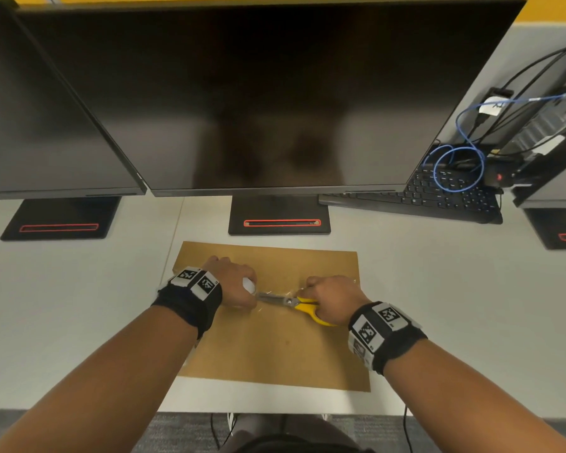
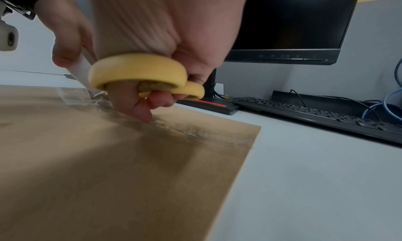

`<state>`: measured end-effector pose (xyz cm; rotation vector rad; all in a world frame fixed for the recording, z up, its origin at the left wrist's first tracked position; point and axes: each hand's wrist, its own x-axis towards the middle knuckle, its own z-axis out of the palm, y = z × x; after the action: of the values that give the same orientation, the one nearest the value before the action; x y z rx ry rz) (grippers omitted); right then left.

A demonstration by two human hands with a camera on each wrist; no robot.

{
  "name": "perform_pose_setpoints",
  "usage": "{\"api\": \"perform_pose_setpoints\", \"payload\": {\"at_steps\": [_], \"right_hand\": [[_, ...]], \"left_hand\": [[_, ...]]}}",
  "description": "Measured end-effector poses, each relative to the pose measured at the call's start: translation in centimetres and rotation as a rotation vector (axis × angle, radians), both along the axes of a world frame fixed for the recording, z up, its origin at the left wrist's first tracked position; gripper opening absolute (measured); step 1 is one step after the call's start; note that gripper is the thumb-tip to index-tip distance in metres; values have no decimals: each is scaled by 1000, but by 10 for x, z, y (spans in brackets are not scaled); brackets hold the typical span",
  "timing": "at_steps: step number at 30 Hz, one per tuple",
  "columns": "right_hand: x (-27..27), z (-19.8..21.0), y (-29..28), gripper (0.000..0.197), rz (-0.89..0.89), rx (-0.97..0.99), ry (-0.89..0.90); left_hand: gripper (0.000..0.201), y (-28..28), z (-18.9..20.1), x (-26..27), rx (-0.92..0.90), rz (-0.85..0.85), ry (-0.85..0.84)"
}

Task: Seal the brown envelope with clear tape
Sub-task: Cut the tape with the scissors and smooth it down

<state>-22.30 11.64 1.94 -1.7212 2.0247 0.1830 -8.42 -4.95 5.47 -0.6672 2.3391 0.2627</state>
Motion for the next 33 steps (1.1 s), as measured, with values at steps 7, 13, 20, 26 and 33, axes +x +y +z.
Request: {"api": "perform_pose_setpoints", "payload": {"at_steps": [7, 13, 20, 26, 33], "right_hand": [[2, -12, 1, 37, -21, -28, -39], [5, -16, 2, 39, -30, -57, -44], [3, -21, 1, 39, -42, -12, -47], [-15, -29, 20, 38, -266, -136, -61], [-37, -37, 27, 47, -593, -185, -62]], "left_hand": [[47, 2, 4, 1, 6, 11, 8], [48, -2, -2, 4, 68, 98, 15], [43, -8, -9, 6, 102, 157, 64], [46, -14, -16, 8, 218, 299, 159], [42, -6, -28, 3, 413, 537, 343]]}}
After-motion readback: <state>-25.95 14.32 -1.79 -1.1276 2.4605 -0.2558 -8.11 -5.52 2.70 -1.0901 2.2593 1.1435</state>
